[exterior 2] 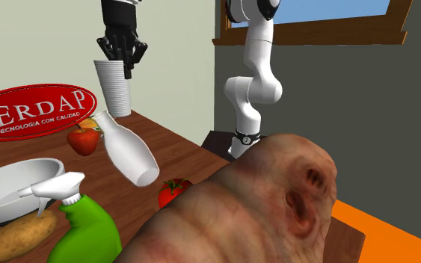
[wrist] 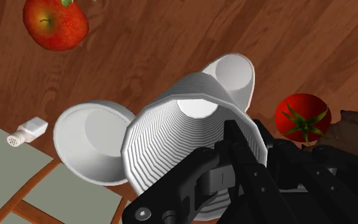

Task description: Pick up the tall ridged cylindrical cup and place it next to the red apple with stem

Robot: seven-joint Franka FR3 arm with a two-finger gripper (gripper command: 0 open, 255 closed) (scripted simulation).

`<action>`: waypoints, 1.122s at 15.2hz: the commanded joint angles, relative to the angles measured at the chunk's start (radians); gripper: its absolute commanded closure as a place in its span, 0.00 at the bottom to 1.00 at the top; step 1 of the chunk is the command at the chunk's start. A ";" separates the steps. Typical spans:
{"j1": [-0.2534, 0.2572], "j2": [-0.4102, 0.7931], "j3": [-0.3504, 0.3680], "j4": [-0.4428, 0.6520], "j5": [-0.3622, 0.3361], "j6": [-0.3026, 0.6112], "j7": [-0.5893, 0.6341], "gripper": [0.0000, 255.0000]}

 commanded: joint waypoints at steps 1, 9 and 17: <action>-0.011 0.061 -0.036 0.057 0.021 0.006 -0.054 1.00; -0.106 0.368 -0.152 0.379 0.187 -0.035 -0.283 1.00; -0.258 0.627 -0.170 0.677 0.339 -0.108 -0.414 1.00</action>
